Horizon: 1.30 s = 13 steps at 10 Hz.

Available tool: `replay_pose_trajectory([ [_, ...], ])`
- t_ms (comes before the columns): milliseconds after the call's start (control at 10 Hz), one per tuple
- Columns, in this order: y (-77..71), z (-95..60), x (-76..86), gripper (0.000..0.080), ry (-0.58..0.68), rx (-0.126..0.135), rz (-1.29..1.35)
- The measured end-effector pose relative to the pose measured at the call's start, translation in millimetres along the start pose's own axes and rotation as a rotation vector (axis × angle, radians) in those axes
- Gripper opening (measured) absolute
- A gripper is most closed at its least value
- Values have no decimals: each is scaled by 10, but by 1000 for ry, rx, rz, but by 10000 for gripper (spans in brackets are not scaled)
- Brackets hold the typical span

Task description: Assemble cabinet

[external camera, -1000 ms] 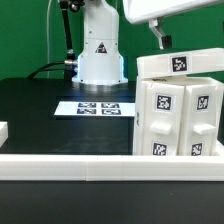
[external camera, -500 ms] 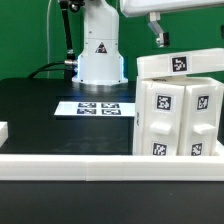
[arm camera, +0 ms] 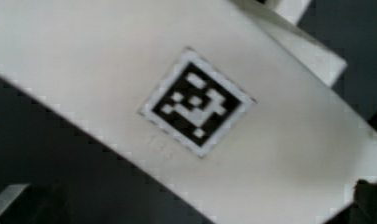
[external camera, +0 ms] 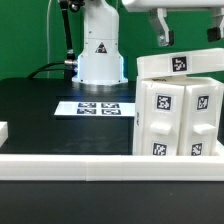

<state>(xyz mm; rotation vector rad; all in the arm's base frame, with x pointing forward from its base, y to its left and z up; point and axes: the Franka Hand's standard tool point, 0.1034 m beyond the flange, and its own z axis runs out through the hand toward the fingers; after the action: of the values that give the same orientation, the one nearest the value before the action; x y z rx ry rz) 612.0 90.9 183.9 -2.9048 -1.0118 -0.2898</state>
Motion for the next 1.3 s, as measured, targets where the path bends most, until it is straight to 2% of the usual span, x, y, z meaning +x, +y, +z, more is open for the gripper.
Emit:
replay_pose_trajectory([
  [700,-57,36,-15,797,-95,-64,-658],
  [900,-87,67,-45,797,-98,-60,-599],
  [1100,-145,181,-155,797,-94,-65,-576],
  [1300,-125,203,-195,797,-98,-62,-569],
])
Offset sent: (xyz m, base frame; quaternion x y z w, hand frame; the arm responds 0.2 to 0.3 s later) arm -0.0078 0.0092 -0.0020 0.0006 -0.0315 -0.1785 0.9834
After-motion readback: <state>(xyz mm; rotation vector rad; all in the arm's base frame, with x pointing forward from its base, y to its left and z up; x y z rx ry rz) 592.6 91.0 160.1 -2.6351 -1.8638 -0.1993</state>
